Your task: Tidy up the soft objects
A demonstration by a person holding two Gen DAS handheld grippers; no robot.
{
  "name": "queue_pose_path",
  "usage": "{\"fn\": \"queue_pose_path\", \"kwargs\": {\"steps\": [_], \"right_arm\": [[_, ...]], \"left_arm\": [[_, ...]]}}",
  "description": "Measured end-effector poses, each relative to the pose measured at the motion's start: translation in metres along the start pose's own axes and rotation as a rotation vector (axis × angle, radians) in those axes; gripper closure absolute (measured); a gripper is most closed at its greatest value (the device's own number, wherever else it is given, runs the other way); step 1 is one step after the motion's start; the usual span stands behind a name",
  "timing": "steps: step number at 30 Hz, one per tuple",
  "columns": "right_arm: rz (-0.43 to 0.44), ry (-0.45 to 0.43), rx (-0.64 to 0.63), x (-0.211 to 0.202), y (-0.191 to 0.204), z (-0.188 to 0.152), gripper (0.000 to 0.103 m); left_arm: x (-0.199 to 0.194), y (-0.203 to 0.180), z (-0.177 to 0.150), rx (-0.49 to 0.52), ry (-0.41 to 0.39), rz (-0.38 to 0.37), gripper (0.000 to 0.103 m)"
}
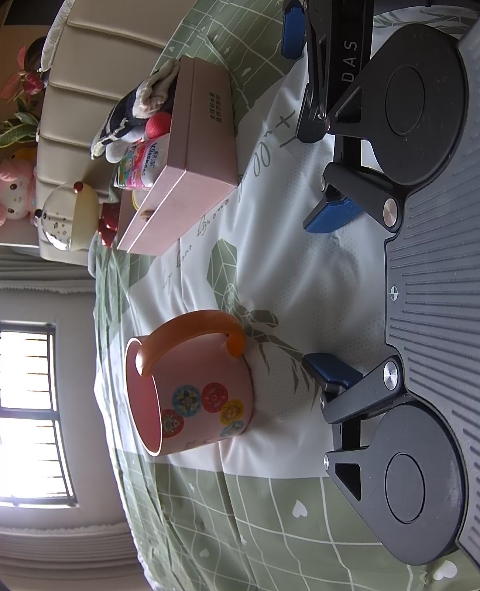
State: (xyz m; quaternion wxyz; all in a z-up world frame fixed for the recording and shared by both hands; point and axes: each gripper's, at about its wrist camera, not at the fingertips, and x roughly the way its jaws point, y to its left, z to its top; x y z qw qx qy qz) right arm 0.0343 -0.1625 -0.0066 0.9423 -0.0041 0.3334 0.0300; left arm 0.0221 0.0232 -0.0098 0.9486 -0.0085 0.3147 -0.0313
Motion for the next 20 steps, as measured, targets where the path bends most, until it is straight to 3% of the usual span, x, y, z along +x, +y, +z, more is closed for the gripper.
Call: {"fn": "queue_pose_path", "kwargs": {"steps": [20], "right_arm": [[0.0, 0.0, 0.0, -0.0001, 0.0, -0.0001, 0.0]], "left_arm": [[-0.0003, -0.0001, -0.0002, -0.003, -0.002, -0.002, 0.026]]}}
